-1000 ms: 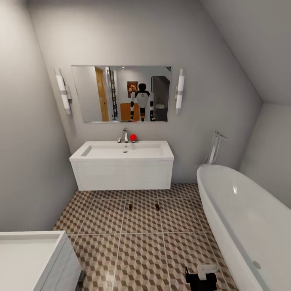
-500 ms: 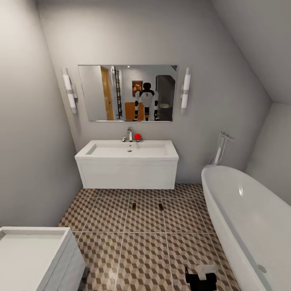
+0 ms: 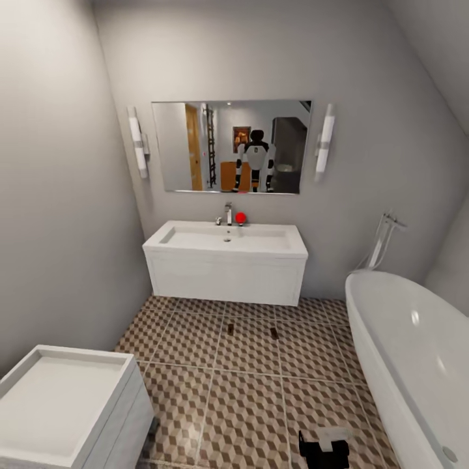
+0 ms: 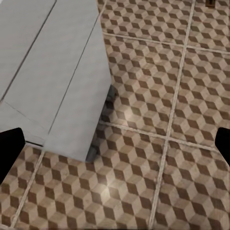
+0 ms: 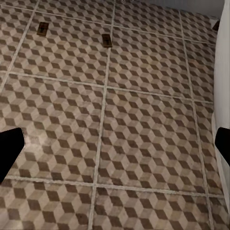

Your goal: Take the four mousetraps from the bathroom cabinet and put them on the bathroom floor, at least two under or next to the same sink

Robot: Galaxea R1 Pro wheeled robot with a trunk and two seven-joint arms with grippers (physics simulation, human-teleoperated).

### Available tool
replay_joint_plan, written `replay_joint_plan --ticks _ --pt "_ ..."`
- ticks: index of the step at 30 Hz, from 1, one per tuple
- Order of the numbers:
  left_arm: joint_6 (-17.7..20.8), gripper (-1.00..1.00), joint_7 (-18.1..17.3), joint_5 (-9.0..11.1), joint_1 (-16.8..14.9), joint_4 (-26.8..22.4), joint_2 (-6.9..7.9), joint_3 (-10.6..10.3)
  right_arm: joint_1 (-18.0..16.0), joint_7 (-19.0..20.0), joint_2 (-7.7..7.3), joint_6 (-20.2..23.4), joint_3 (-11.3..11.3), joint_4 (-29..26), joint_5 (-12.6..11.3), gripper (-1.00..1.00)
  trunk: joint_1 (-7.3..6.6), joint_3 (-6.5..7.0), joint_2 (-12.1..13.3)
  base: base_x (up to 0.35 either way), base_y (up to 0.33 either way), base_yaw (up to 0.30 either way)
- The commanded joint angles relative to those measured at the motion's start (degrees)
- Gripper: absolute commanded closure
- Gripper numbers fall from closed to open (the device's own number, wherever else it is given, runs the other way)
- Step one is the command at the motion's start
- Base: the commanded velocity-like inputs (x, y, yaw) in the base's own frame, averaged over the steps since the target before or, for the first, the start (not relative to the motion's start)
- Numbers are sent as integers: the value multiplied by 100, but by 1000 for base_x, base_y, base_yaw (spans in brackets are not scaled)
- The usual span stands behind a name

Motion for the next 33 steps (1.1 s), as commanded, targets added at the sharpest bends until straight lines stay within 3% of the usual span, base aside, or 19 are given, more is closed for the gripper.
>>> replay_joint_plan --ticks 1,33 --pt "-31 -100 54 -61 -11 22 1 9 -6 -25 -1 -18 51 5 -46 -100 3 -17 -13 0 0 225" --pt "-31 -100 27 -61 -11 22 0 9 -3 -25 3 -18 51 6 -46 -100 3 -70 -13 0 0 248"
